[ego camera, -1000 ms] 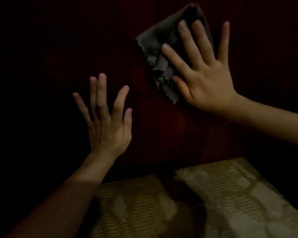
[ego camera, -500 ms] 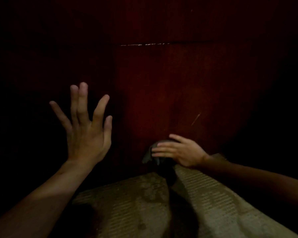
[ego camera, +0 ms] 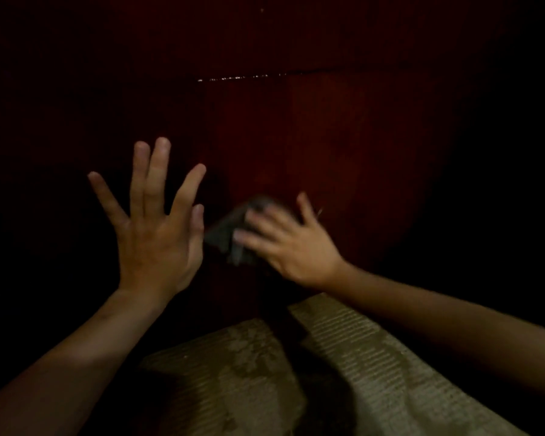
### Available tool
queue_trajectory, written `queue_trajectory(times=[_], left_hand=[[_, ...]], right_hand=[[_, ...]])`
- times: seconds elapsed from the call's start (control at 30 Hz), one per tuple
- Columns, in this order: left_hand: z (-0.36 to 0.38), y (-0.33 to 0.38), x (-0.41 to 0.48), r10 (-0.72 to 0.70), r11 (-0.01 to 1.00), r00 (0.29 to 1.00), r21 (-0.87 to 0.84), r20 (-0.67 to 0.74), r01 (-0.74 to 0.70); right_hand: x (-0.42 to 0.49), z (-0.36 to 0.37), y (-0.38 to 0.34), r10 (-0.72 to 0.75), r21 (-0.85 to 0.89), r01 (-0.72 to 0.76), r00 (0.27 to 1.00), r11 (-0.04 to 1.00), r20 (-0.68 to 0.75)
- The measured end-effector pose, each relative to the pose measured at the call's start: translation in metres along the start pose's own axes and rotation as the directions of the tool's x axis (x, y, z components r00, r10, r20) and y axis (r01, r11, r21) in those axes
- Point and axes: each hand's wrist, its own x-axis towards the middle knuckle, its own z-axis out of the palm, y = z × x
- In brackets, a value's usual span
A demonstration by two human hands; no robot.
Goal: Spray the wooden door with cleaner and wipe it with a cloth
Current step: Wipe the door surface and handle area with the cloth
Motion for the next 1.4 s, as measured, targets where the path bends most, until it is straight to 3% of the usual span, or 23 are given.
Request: queue_trajectory(times=[0.1,0.23,0.33,0.43,0.57,0.67,0.73,0.8,0.87,0.97,1.1,1.2,1.3,1.4], left_hand=[[0.005,0.009,-0.004,-0.029,0.999,0.999,0.022,0.017,0.029],[0.02,0.032,0.007,-0.026,1.0,1.0,0.009,0.007,0.026],[0.034,0.054,0.016,0.127,0.991,0.99,0.031,0.062,-0.129],[0.045,0.077,0.026,0.132,0.99,0.991,0.037,0.038,-0.133],[0.05,0.082,0.03,0.104,0.992,0.995,0.077,0.0,-0.103],[0.049,0.081,0.03,0.1,0.994,0.995,0.05,-0.007,-0.1],[0.049,0.083,0.03,0.086,0.995,0.996,0.044,0.002,-0.086],[0.05,0.084,0.029,0.088,0.994,0.996,0.06,0.015,-0.089],[0.051,0.083,0.028,0.088,0.993,0.996,0.077,0.03,-0.09],[0.053,0.087,0.028,0.068,0.995,0.997,0.076,0.026,-0.07],[0.054,0.09,0.031,0.058,0.997,0.998,0.059,0.012,-0.058],[0.054,0.092,0.033,0.05,0.998,0.999,0.024,-0.007,-0.05],[0.056,0.099,0.036,0.028,1.0,0.999,0.002,-0.041,-0.028],[0.058,0.107,0.041,-0.01,1.0,0.999,-0.029,-0.051,0.008]], right_hand=[[-0.077,0.05,-0.036,-0.217,-0.043,0.234,0.944,0.971,0.248],[-0.117,0.064,-0.01,-0.267,-0.009,0.288,0.901,0.958,0.342],[-0.117,0.043,0.022,-0.107,0.001,0.111,0.955,0.994,0.275],[-0.092,0.009,0.066,0.174,-0.023,-0.173,0.978,0.985,0.115],[-0.022,-0.042,0.116,0.511,0.004,-0.513,0.854,0.858,-0.099],[0.013,-0.053,0.118,0.646,0.144,-0.629,0.741,0.764,-0.184],[0.006,-0.037,0.1,0.571,0.129,-0.556,0.802,0.821,-0.173],[-0.023,-0.006,0.072,0.336,0.065,-0.332,0.938,0.941,-0.084],[-0.064,0.03,0.041,0.072,0.036,-0.074,0.996,0.997,0.058],[-0.129,0.07,0.003,-0.147,0.016,0.149,0.948,0.989,0.281],[-0.174,0.085,-0.005,-0.179,0.005,0.197,0.883,0.98,0.433],[-0.157,0.068,0.02,-0.116,0.039,0.109,0.924,0.993,0.363],[-0.108,0.028,0.07,0.11,0.057,-0.119,0.984,0.991,0.139],[-0.048,-0.024,0.136,0.393,-0.007,-0.396,0.914,0.918,-0.103]])
